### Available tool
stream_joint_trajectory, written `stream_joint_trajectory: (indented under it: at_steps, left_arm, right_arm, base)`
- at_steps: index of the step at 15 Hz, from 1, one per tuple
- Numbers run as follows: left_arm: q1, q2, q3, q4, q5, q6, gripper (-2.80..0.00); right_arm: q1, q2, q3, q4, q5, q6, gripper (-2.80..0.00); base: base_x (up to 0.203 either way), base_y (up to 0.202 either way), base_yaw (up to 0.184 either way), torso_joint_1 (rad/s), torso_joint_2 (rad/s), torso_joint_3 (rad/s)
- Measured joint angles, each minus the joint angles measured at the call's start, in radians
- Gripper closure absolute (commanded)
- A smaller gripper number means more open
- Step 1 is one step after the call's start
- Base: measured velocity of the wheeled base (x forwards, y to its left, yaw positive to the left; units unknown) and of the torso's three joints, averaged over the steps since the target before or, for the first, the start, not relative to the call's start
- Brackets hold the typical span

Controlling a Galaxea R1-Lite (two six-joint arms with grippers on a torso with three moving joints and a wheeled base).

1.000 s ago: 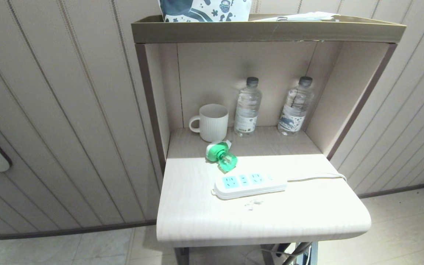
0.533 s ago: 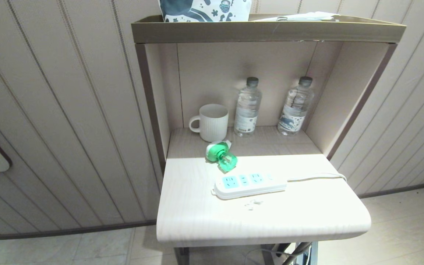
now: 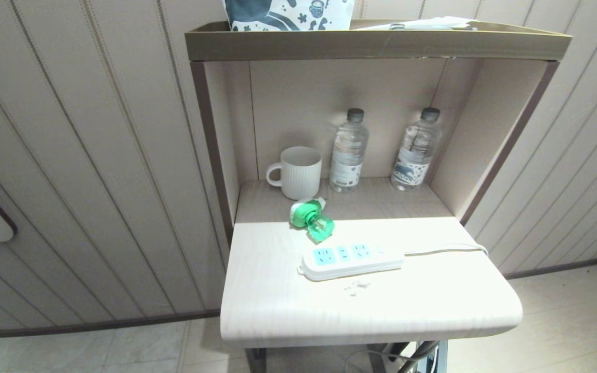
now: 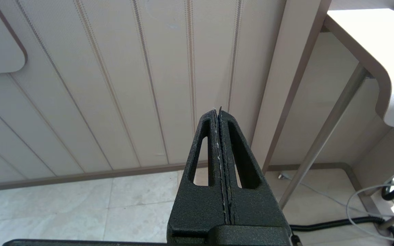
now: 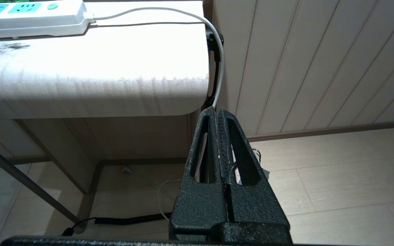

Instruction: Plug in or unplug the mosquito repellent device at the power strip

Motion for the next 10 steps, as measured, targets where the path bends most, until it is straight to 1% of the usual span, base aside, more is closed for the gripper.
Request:
stream_joint_trajectory:
  at_steps: [7, 10]
  left_arm:
    - [0.0, 0.0, 0.0, 0.0, 0.0, 0.0, 0.0]
    - [0.0, 0.0, -0.001, 0.0, 0.0, 0.0, 0.0]
  right_arm:
    - [0.0, 0.0, 0.0, 0.0, 0.0, 0.0, 0.0]
    - [0.0, 0.0, 0.0, 0.0, 0.0, 0.0, 0.0]
  base:
    - [0.0, 0.0, 0.0, 0.0, 0.0, 0.0]
    - [-0.001, -0.001, 0.121, 0.002, 0.0, 0.004]
